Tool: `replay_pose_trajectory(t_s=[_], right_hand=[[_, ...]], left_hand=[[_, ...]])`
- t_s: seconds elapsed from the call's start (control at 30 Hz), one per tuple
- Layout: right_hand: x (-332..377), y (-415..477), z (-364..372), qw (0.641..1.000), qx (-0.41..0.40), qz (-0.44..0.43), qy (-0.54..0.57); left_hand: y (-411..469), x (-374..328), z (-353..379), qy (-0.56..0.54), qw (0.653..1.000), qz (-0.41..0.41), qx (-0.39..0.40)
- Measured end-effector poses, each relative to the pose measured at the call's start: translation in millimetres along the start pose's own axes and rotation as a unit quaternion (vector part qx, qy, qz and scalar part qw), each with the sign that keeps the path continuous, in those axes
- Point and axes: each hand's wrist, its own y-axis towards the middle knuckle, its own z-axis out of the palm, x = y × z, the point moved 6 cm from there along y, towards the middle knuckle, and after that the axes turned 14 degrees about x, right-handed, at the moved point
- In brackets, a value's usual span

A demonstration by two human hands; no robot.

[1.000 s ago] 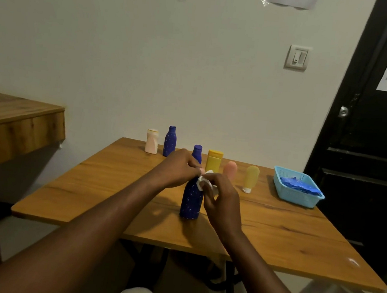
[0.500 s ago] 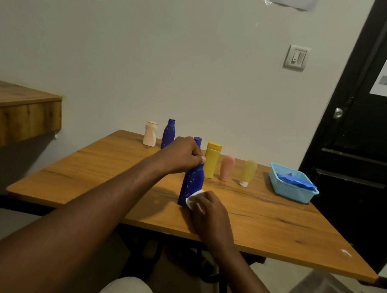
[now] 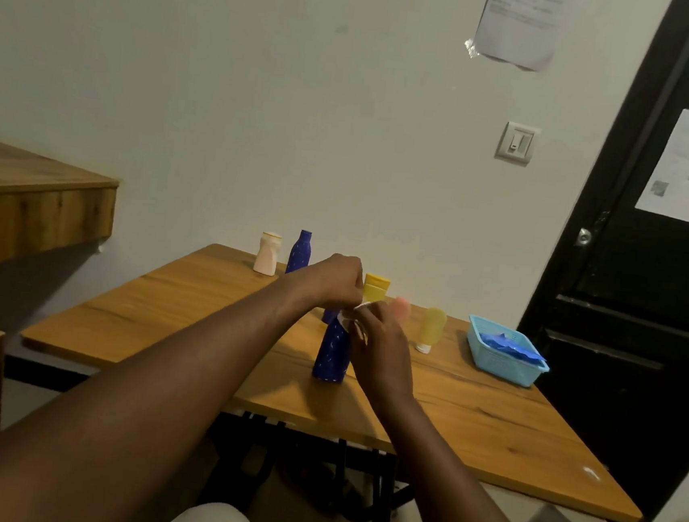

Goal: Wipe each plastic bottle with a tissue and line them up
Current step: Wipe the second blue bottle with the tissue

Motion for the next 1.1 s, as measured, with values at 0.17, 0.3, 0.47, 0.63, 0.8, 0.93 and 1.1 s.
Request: replay_pose_trajectory(t_s=[0.17,0.3,0.47,0.63,0.8,0.93,1.1], right_hand=[[2.7,-10.5,16.6,0.998,0.043,-0.022,-0.032],[3.0,-27.2,41.8,0.989,0.111,-0.038,-0.089],[-3.4,-29.0,53.1,0.981,0.180,-0.028,-0.067],[-6.7,-16.5,5.5,0.998,-0.012,-0.017,0.060],[-12.0,4.0,-13.7,0.995,-0.086,-0.036,0.022],[-13.0,3.5,0.1,0.997,-0.062,-0.040,0.026],[-16.5,-2.8,7.7,0.992,-0.097,-0.036,0.077]], left_hand=[[3.9,1.9,-2.7,0.018,1.000,-0.011,0.013],[7.7,8.1,-3.3,0.023,1.000,-0.004,0.009],[15.5,11.8,-0.1,0.008,1.000,0.019,0.004],[19.3,14.0,-2.2,-0.019,0.999,0.038,0.001],[16.5,12.4,-4.8,-0.056,0.996,0.064,0.012],[18.0,23.6,-6.1,-0.121,0.991,0.055,-0.003],[18.5,35.5,-1.8,-0.220,0.975,0.041,-0.005]])
